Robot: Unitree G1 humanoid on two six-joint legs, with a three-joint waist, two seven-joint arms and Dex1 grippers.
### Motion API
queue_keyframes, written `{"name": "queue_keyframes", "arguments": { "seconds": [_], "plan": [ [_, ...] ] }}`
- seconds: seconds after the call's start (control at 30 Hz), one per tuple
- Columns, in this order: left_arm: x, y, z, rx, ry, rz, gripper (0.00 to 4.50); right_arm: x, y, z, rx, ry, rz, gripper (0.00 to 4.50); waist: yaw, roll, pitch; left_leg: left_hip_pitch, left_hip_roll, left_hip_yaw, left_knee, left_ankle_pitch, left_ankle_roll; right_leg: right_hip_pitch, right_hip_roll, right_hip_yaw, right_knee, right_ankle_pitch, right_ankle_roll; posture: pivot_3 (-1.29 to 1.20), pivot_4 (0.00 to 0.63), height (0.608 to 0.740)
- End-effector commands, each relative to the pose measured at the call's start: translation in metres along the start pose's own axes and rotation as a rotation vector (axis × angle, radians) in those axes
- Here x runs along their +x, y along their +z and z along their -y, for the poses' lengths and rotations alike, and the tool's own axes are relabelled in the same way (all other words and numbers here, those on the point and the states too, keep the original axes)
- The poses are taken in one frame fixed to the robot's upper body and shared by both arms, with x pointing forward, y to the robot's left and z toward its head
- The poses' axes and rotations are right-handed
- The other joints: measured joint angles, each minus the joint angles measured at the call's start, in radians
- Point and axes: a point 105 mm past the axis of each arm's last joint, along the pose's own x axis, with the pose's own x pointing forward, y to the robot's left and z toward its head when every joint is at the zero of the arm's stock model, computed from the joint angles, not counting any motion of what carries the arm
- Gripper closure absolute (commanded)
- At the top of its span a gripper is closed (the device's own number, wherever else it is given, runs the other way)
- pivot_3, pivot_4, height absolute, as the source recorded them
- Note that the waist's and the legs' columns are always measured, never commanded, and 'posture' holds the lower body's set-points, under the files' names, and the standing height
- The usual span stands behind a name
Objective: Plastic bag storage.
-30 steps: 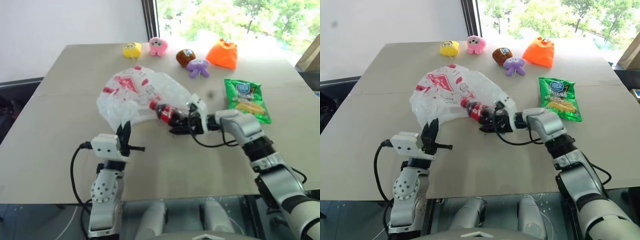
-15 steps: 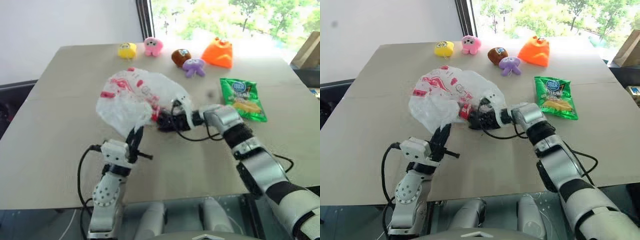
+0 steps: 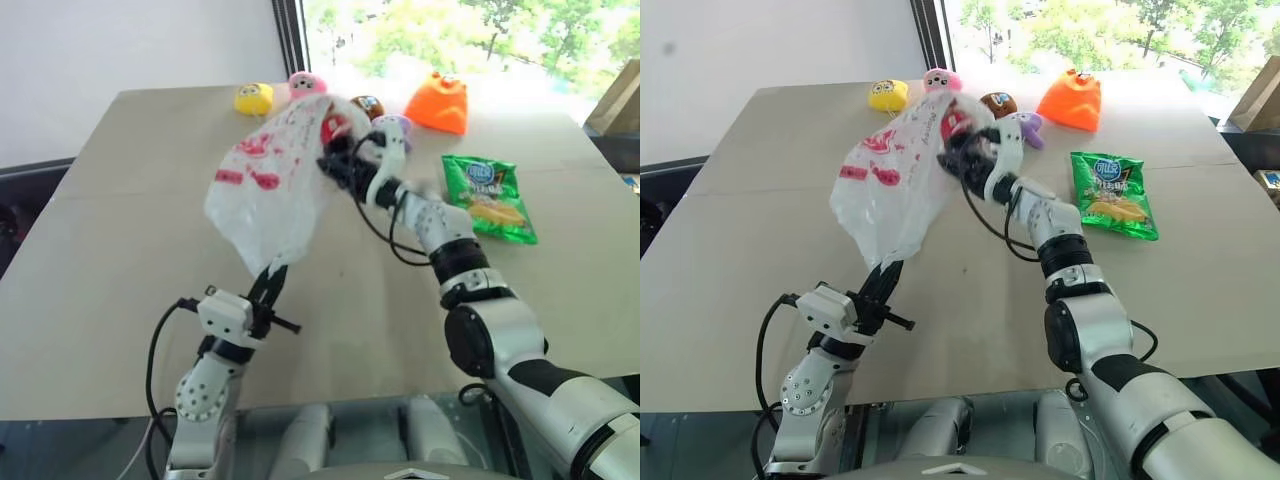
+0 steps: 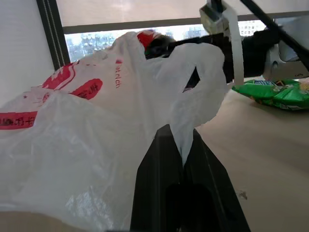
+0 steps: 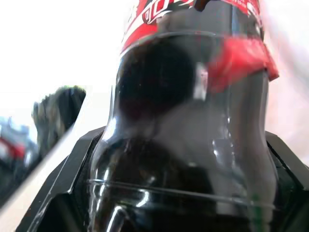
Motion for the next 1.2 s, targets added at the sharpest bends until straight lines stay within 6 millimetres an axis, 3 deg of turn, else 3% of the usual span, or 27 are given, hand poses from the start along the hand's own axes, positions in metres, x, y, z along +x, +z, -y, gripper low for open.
{"name": "queue_keyframes", "arguments": {
  "seconds": [0.03,0.2,0.33,0.5,0.6,0.8,0.9,0.97,1.07,1.2],
  "plan": [
    [0.007,0.014,-0.005,0.011,0.007,0.075,4.50,0.002,0.030,-0.030,-0.076,0.134,0.123,1.32,-0.004,0.000,0.000,0.000,0.000,0.000,0.000,0.000,0.000,0.000,0.000,0.000,0.000,0.000,0.000,0.00,0.150,0.740],
    [0.011,0.022,-0.013,-0.005,0.048,0.118,4.50,-0.005,-0.014,-0.039,-0.180,0.231,-0.089,1.32,-0.020,0.000,0.000,0.000,0.001,0.001,0.000,0.000,-0.001,0.000,0.000,0.000,0.000,0.000,0.000,0.00,0.150,0.740],
    [0.009,0.019,-0.015,0.013,0.068,0.108,4.50,-0.003,-0.041,-0.018,-0.204,0.110,-0.270,1.32,-0.028,0.000,0.000,0.001,0.001,0.001,0.000,0.002,-0.004,0.000,0.000,0.000,0.001,0.000,0.000,0.00,0.150,0.740],
    [0.009,0.014,-0.009,0.016,0.072,0.101,4.50,0.005,-0.053,-0.018,-0.023,0.025,-0.392,1.32,-0.027,0.001,0.000,0.000,0.001,0.001,0.000,0.002,-0.004,0.000,0.000,0.001,0.000,0.000,0.000,0.00,0.150,0.740],
    [0.008,0.013,-0.011,0.012,0.113,0.107,4.50,0.012,-0.050,-0.015,0.138,-0.077,-0.391,1.32,-0.029,0.002,0.001,0.000,0.001,0.001,-0.001,0.002,-0.004,-0.001,0.001,0.001,0.000,0.000,0.000,0.00,0.150,0.740],
    [0.009,0.013,-0.020,0.029,0.180,0.119,4.50,0.016,-0.050,-0.025,0.116,-0.044,-0.425,1.32,-0.027,0.002,0.001,0.000,0.001,0.001,-0.001,0.002,-0.004,0.000,0.001,0.001,-0.001,0.000,0.000,0.00,0.150,0.740],
    [0.011,0.014,-0.028,0.041,0.240,0.124,4.50,0.010,-0.050,-0.032,0.092,0.050,-0.467,1.32,-0.029,0.002,0.001,0.000,0.001,0.001,-0.001,0.002,-0.004,0.000,0.000,0.001,-0.001,0.000,0.000,0.00,0.150,0.740],
    [0.013,0.016,-0.031,0.020,0.264,0.137,4.50,-0.002,-0.053,-0.023,0.083,0.054,-0.504,1.32,-0.026,0.002,0.001,0.000,0.001,0.001,-0.001,0.002,-0.004,0.000,0.000,0.001,-0.001,0.000,0.000,0.00,0.150,0.740],
    [0.016,0.018,-0.029,0.004,0.266,0.155,4.50,-0.018,-0.063,-0.013,0.074,0.049,-0.573,1.32,-0.018,0.002,0.001,0.000,0.001,0.001,0.000,0.002,-0.004,0.000,0.000,0.000,-0.001,0.000,0.000,0.00,0.150,0.740],
    [0.019,0.020,-0.023,-0.006,0.231,0.165,4.50,-0.023,-0.073,-0.018,0.091,0.062,-0.622,1.32,-0.025,0.002,0.001,0.000,0.001,0.001,0.000,0.002,-0.004,0.000,0.000,0.001,-0.001,0.000,0.000,0.00,0.150,0.740]
  ]
}}
